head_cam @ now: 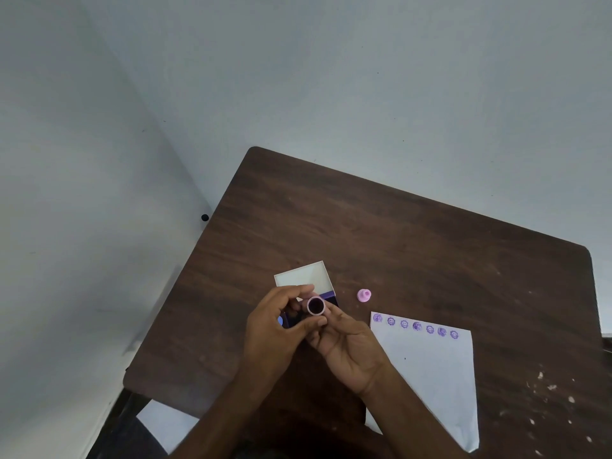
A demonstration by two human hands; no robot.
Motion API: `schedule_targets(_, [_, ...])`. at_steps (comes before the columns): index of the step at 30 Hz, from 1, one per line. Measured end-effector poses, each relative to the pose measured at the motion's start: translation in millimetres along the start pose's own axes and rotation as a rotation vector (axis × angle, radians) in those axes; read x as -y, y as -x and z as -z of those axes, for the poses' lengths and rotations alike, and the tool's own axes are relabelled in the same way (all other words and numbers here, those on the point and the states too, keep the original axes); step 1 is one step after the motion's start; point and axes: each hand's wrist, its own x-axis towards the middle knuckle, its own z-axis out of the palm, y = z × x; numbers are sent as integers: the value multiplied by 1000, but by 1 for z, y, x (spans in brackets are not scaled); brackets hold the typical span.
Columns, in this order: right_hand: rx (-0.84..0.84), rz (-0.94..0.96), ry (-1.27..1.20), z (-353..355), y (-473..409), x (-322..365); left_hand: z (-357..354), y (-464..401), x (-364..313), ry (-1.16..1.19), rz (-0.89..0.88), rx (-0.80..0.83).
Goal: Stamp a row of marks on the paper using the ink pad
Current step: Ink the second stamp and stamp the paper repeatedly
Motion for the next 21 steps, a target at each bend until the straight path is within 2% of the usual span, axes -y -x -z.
schedule_targets(10, [-13,-16,71,6,-9,4,-6,-12,4,48,100,-35])
schedule_targets(21, [10,-1,25,12,-20,14,-9,-23,6,-31,-4,25])
